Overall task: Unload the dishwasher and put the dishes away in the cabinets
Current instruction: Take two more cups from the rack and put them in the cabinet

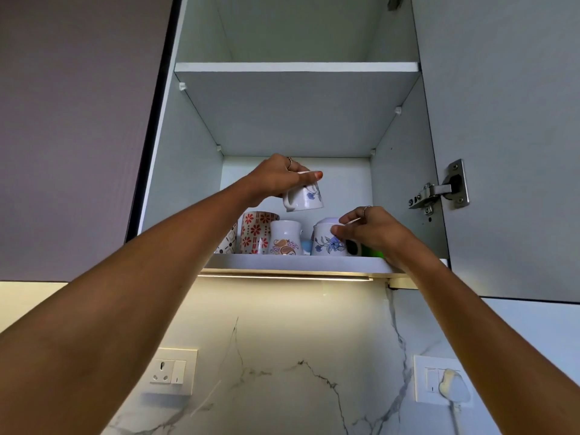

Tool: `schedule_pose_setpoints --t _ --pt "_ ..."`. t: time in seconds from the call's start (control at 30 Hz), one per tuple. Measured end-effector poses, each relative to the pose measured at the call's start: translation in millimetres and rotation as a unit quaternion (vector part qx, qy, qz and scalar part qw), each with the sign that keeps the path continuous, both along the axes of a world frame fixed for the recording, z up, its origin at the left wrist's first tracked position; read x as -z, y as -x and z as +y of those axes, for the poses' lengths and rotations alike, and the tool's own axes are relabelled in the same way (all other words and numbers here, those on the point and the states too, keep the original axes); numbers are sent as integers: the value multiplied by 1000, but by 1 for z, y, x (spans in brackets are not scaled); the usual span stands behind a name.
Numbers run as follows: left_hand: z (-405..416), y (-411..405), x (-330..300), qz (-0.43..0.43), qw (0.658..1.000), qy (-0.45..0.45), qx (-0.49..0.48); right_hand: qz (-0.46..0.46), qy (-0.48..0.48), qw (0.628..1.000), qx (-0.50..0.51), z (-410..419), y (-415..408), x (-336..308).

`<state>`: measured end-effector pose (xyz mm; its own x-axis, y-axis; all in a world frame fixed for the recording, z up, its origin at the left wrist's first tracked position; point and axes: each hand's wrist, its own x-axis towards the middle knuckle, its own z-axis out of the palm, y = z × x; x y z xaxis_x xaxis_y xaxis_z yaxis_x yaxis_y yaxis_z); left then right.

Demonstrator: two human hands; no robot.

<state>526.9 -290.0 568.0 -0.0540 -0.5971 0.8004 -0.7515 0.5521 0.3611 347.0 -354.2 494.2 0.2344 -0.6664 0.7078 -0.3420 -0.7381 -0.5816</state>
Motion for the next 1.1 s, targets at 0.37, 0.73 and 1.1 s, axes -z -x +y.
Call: schedule_pose_setpoints --t 0.37,0.73,1.1 --pt "-18 3 3 -39 992 -120 30 -128 54 990 8 -4 2 -1" --pt "-19 -1 -6 -14 971 -231 62 -148 121 980 52 -1 1 3" --pt "-13 3 -15 -77 978 -181 -67 -138 131 978 82 0 -1 3"
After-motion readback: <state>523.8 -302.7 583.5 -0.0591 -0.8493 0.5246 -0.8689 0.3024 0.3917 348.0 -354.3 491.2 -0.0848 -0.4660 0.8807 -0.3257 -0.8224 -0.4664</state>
